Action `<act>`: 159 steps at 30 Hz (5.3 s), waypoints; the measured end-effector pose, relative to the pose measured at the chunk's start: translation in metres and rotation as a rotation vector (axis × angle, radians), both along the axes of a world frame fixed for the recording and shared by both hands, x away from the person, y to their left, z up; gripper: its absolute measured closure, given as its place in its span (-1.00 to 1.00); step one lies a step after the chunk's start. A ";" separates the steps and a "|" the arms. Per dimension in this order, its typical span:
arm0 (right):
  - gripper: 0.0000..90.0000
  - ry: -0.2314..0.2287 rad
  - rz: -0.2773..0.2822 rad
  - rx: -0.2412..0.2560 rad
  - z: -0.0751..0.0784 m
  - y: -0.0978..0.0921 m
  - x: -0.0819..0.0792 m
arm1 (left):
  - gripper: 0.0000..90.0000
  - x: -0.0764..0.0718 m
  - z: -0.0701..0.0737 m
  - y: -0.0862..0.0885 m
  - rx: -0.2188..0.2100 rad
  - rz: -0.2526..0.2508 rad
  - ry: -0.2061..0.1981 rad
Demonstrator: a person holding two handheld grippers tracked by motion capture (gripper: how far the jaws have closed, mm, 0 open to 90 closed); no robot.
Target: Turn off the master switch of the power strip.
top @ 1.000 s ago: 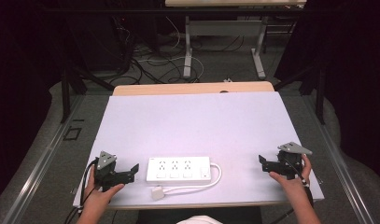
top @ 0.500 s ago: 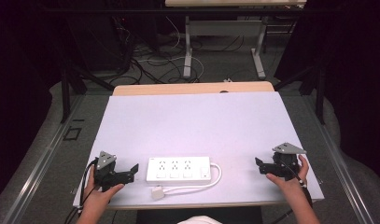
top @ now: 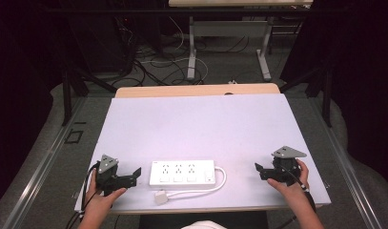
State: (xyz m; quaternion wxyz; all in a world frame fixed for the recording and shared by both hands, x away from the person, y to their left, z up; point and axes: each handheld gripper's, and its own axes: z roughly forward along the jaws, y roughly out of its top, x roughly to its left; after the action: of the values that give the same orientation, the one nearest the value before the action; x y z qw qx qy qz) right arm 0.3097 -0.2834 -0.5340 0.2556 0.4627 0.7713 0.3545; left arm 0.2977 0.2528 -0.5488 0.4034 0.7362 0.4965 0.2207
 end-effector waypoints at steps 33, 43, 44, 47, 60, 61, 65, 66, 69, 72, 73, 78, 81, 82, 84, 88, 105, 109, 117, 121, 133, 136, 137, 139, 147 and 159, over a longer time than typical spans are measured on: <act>-0.21 0.040 0.203 -0.027 0.009 0.051 -0.009 | -0.97 0.000 0.000 -0.002 0.002 -0.005 0.003; -0.05 0.077 0.238 -0.006 0.013 0.062 -0.008 | -0.97 0.000 -0.001 -0.002 -0.001 0.000 -0.002; -0.04 0.063 0.247 -0.007 0.013 0.063 -0.008 | -0.97 0.000 -0.001 -0.002 0.000 0.000 -0.002; -0.02 0.059 0.259 -0.008 0.016 0.067 -0.009 | -0.97 0.000 -0.001 -0.002 -0.001 0.002 -0.003; 0.30 0.107 0.330 0.022 0.023 0.079 -0.009 | -0.97 0.000 -0.001 -0.002 0.003 0.002 -0.005; 0.30 0.107 0.330 0.022 0.023 0.079 -0.009 | -0.97 0.000 -0.001 -0.002 0.003 0.002 -0.005; 0.38 0.107 0.349 0.029 0.025 0.085 -0.009 | -0.97 0.000 -0.001 -0.002 0.003 0.003 -0.006; 0.41 0.112 0.354 0.023 0.025 0.086 -0.009 | -0.97 -0.001 -0.001 -0.002 0.003 0.003 -0.005; 0.50 0.132 0.366 0.023 0.028 0.089 -0.009 | -0.97 -0.001 0.000 -0.001 0.002 0.004 -0.005; 0.60 0.134 0.362 0.024 0.029 0.093 -0.009 | -0.97 -0.001 -0.001 -0.001 0.002 0.003 -0.004; 0.62 0.131 0.365 0.029 0.029 0.094 -0.008 | -0.97 -0.001 -0.001 -0.001 0.002 0.003 -0.004; 0.83 0.159 0.368 0.026 0.031 0.099 -0.007 | -0.97 -0.001 -0.001 -0.001 0.003 0.004 -0.005; 0.96 0.161 0.365 0.026 0.031 0.102 -0.006 | -0.97 -0.001 -0.001 0.000 0.000 0.007 -0.005; 1.00 0.169 0.370 0.019 0.032 0.103 -0.006 | -0.97 -0.001 -0.001 0.000 0.000 0.008 -0.005; 1.00 0.176 0.370 0.020 0.032 0.105 -0.006 | -0.97 -0.001 0.000 0.000 0.004 0.003 -0.001; 1.00 0.182 0.378 0.024 0.033 0.109 -0.005 | -0.96 -0.001 0.000 0.001 0.005 0.005 0.002; 1.00 0.213 0.446 0.010 0.029 0.138 0.001 | -0.96 -0.001 0.000 0.002 0.001 0.013 -0.008; 1.00 0.233 0.463 -0.012 0.028 0.145 0.002 | -0.96 -0.001 0.000 0.002 0.001 0.012 -0.008; 1.00 0.250 0.472 -0.027 0.027 0.151 0.005 | -0.96 -0.001 0.000 0.003 0.001 0.013 -0.007; 1.00 0.256 0.493 -0.053 0.024 0.156 0.007 | -0.96 -0.001 0.000 0.002 0.002 0.012 -0.008; 1.00 0.269 0.509 -0.093 0.018 0.163 0.013 | -0.96 -0.001 0.000 0.002 0.001 0.012 -0.003; 1.00 0.280 0.503 -0.105 0.016 0.164 0.012 | -0.96 -0.001 0.000 0.002 -0.001 0.014 -0.003; 1.00 0.281 0.504 -0.101 0.016 0.164 0.012 | -0.96 -0.001 0.000 0.002 0.000 0.015 -0.003; 1.00 0.283 0.507 -0.101 0.016 0.164 0.012 | -0.96 -0.002 0.000 0.003 -0.001 0.014 -0.004; 1.00 0.291 0.506 -0.089 0.013 0.163 0.013 | -0.96 -0.001 -0.001 0.001 0.003 0.010 -0.002; 1.00 0.294 0.483 -0.035 0.012 0.158 0.013 | -0.96 -0.001 -0.001 0.003 0.001 0.013 -0.001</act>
State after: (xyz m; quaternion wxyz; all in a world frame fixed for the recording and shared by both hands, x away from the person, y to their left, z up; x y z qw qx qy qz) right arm 0.3224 -0.1257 -0.5221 0.0570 0.3074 0.8941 0.3207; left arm 0.2963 0.2553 -0.5498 0.4017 0.7332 0.5010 0.2239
